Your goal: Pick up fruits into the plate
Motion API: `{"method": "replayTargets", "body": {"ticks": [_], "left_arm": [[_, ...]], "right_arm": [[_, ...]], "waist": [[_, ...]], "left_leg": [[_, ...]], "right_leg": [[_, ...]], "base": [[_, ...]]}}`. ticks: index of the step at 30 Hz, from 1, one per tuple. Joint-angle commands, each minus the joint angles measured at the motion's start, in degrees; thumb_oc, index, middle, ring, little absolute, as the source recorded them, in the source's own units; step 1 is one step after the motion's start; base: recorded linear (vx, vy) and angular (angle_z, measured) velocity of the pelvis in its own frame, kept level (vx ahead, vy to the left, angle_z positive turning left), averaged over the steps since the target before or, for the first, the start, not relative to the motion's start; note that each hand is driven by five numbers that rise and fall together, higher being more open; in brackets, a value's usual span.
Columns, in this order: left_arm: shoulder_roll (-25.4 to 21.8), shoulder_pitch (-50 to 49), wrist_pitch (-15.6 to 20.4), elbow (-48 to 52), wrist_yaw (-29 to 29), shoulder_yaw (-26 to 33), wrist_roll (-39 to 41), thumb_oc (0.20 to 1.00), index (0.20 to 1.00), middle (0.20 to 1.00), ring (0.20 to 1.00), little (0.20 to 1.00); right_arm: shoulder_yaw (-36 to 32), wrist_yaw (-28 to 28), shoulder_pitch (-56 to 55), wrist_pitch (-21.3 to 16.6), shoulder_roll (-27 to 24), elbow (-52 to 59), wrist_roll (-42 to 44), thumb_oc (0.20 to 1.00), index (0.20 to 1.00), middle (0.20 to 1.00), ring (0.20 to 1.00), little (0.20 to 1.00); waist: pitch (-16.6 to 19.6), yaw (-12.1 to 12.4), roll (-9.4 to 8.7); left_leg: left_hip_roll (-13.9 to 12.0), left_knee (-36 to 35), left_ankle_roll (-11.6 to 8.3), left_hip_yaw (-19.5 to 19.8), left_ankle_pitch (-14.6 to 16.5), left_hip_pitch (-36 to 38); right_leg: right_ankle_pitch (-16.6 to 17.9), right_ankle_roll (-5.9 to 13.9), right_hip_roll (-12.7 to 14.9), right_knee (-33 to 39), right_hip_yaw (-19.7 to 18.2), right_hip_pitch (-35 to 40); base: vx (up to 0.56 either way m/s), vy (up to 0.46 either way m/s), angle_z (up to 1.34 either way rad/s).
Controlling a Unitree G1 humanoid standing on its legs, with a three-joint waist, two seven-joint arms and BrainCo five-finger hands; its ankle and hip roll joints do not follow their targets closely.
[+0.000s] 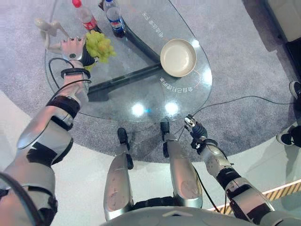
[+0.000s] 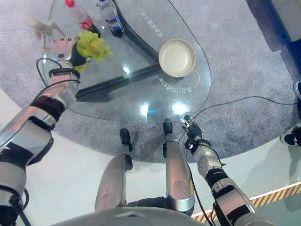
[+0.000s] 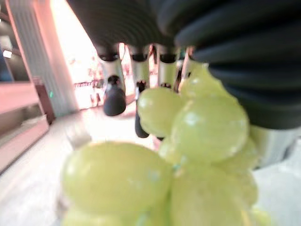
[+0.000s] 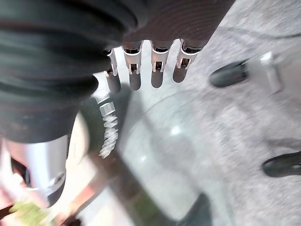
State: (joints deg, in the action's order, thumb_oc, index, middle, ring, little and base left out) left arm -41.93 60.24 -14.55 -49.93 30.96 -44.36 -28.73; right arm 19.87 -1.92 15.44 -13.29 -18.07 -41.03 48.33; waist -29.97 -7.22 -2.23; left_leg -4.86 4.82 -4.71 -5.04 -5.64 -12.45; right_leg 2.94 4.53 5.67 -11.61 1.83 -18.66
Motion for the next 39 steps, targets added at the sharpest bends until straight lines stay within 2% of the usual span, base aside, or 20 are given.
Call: {"method": "replayTargets", "body": {"ticks": [1,4,5,9,12,17,20,21,22,25,30,34,39], "left_arm": [[-4.38,-0.91,2.57,5.25,0.28,5.82,-4.59,0.200,0.200,0.200,0.200,0.200],[-8.18,-3.72,4.42,11.85,-2.68,6.26,-6.67,0.200,0.200,0.200,0.200,0.200],[-8.18,-3.72,4.42,11.85,-2.68,6.26,-6.67,0.200,0.200,0.200,0.200,0.200],[-15.71,-9.06,9.49,23.30,-7.27,7.95,-11.01,0.200,0.200,0.200,0.200,0.200],[-18.21,-11.54,12.18,27.57,-9.25,9.69,-12.85,0.200,0.200,0.200,0.200,0.200],[-23.64,-16.35,22.82,36.71,-14.23,12.85,-14.13,0.200,0.200,0.200,0.200,0.200],[-26.57,-16.47,27.95,41.54,-17.04,12.88,-13.36,0.200,0.200,0.200,0.200,0.200],[-27.71,-15.30,30.70,43.16,-18.23,12.10,-12.30,0.200,0.200,0.200,0.200,0.200],[-27.76,-15.24,30.73,43.20,-18.33,12.10,-12.22,0.200,0.200,0.200,0.200,0.200],[-29.06,-11.26,34.92,47.31,-20.37,8.96,-11.34,0.200,0.200,0.200,0.200,0.200],[-28.87,-4.40,38.35,50.75,-22.55,3.08,-9.55,0.200,0.200,0.200,0.200,0.200],[-27.48,0.32,39.42,51.67,-22.72,-1.11,-8.78,0.200,0.200,0.200,0.200,0.200],[-25.54,4.62,39.97,53.25,-22.88,-4.88,-7.35,0.200,0.200,0.200,0.200,0.200]], "right_arm": [[-2.84,-1.90,-3.81,-3.32,-2.45,6.81,-1.39,1.000,1.000,1.000,1.000,1.000],[-3.98,-3.07,-5.05,-2.82,-3.98,12.94,-2.71,1.000,1.000,1.000,1.000,1.000],[-3.98,-3.07,-5.05,-2.82,-3.98,12.94,-2.71,1.000,1.000,1.000,1.000,1.000],[-8.93,-9.19,-6.35,0.75,-9.05,22.75,-6.21,1.000,1.000,1.000,1.000,1.000],[-10.92,-12.46,-6.16,2.68,-11.73,26.26,-7.92,1.000,1.000,1.000,1.000,1.000],[-13.90,-19.61,-4.94,7.72,-20.30,32.37,-11.03,1.000,1.000,1.000,1.000,1.000],[-13.84,-22.48,-2.31,11.48,-25.50,35.79,-10.56,1.000,1.000,1.000,1.000,1.000],[-13.08,-24.10,-0.69,13.70,-27.65,37.16,-9.52,1.000,1.000,1.000,1.000,1.000],[-13.10,-24.12,-0.66,13.74,-27.65,37.14,-9.49,1.000,1.000,1.000,1.000,1.000],[-9.95,-28.18,2.96,18.16,-30.22,39.32,-6.99,1.000,1.000,1.000,1.000,1.000],[-4.91,-32.04,7.51,23.56,-31.26,42.70,-1.73,1.000,1.000,1.000,1.000,1.000],[-1.89,-34.04,10.33,26.44,-30.55,43.61,2.41,1.000,1.000,1.000,1.000,1.000],[1.61,-33.19,12.93,28.49,-28.74,44.81,4.77,1.000,1.000,1.000,1.000,1.000]], "waist": [[3.49,-0.42,1.70],[6.01,0.23,1.69],[6.01,0.23,1.69],[11.40,1.73,1.42],[13.58,2.40,1.35],[19.15,4.05,1.49],[21.41,4.65,1.47],[22.60,4.99,1.39],[22.52,4.98,1.37],[24.66,5.76,1.26],[26.15,6.45,1.30],[26.76,6.81,1.28],[27.41,7.34,1.23]], "left_leg": [[4.29,1.62,2.58,0.08,7.18,0.92],[4.26,-0.08,2.44,0.16,7.23,3.61],[4.26,-0.08,2.44,0.16,7.23,3.61],[4.86,-2.53,2.71,0.92,7.85,8.95],[5.08,-3.13,2.83,1.17,8.14,10.90],[5.43,-4.71,2.98,1.34,8.75,14.76],[5.62,-5.77,3.06,1.46,9.11,16.97],[5.68,-6.34,3.11,1.38,9.24,18.00],[5.68,-6.41,3.11,1.40,9.23,18.10],[5.74,-7.62,3.07,1.23,9.36,20.11],[5.76,-8.33,2.97,1.13,9.47,21.36],[5.73,-8.75,2.88,1.15,9.37,21.87],[5.69,-8.87,2.77,1.38,9.28,22.02]], "right_leg": [[-4.01,-1.01,-3.49,-0.79,1.21,1.20],[-4.06,-0.57,-2.92,0.99,1.48,4.44],[-4.06,-0.57,-2.92,0.99,1.48,4.44],[-4.12,0.39,-1.95,4.43,2.24,11.22],[-3.99,0.80,-1.46,5.55,2.79,13.57],[-3.72,1.43,-0.65,8.30,4.41,18.32],[-3.55,1.64,-0.30,10.00,5.35,20.96],[-3.45,1.86,-0.11,10.79,5.92,22.17],[-3.42,1.87,-0.11,10.88,5.94,22.29],[-2.86,2.21,0.30,12.98,7.18,24.84],[-2.53,2.47,0.58,14.26,8.33,26.49],[-2.44,2.52,0.65,14.76,9.15,27.19],[-2.36,2.62,0.76,15.29,10.07,27.81]], "base": [[0.07,0.040,0.08],[0.09,0.033,0.07],[0.11,0.016,0.02],[0.15,0.014,0.12],[0.14,0.032,0.10],[0.14,0.056,0.12],[0.07,0.060,0.15],[0.04,0.049,0.15],[0.04,0.048,0.16],[0.04,0.034,0.11],[0.00,0.012,0.05],[-0.01,0.005,0.06],[-0.03,-0.006,0.09]]}}
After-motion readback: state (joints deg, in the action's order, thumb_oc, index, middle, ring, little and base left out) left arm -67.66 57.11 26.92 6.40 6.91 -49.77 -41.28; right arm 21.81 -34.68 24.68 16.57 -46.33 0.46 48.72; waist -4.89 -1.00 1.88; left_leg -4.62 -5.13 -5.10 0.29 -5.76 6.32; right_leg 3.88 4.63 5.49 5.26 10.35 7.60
